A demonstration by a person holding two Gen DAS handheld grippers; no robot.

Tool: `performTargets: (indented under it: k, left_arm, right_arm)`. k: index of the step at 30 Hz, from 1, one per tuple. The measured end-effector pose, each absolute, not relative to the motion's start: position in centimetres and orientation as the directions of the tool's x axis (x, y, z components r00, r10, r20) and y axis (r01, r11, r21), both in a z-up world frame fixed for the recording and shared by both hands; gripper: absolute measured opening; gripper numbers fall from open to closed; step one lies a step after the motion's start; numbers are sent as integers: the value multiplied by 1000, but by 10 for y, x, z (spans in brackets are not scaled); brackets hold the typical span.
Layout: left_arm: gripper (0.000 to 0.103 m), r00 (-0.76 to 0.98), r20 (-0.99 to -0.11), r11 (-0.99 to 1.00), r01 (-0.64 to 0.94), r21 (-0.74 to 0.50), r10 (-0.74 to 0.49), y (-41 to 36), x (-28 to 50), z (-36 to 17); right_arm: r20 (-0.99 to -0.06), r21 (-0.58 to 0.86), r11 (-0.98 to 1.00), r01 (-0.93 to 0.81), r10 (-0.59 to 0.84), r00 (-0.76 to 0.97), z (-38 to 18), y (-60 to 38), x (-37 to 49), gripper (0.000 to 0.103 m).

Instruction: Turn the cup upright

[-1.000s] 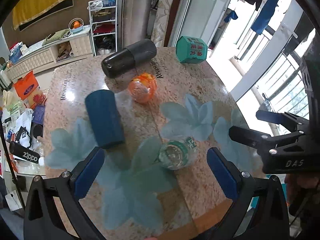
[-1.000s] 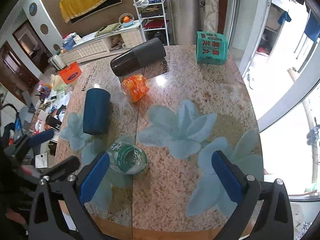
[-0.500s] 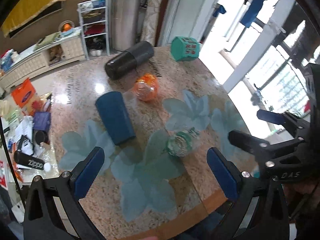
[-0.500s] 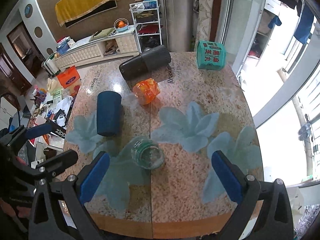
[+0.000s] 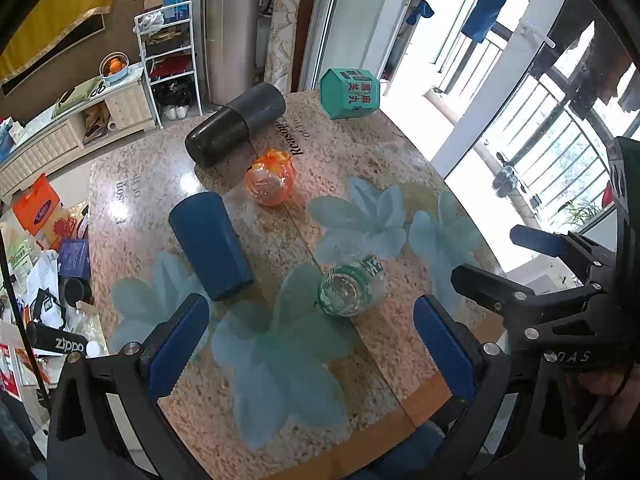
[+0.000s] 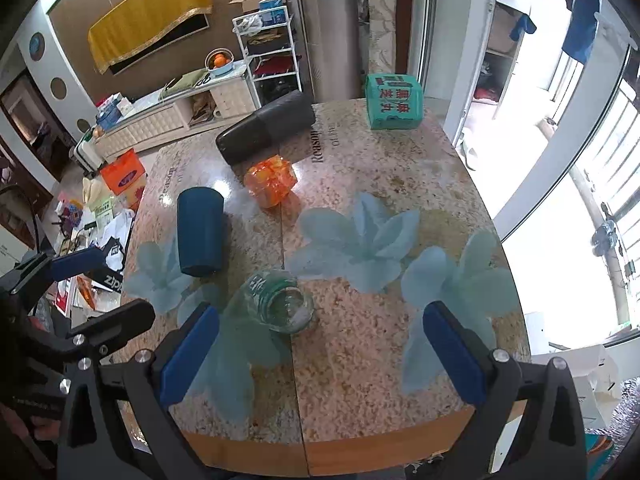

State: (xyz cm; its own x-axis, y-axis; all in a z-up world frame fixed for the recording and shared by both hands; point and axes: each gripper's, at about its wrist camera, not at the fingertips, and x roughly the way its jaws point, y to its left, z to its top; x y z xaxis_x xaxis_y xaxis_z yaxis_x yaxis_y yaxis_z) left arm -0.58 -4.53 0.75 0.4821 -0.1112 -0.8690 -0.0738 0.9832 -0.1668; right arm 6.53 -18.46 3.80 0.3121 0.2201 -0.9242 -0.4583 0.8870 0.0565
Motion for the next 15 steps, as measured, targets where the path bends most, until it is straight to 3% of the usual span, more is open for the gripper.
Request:
performTargets:
  k: [15]
  left_arm:
    - [103, 499, -859, 979, -90, -186, -117, -43, 8, 13]
  right_arm:
    - [-917, 42, 889, -456, 215, 336, 44, -188, 73, 102]
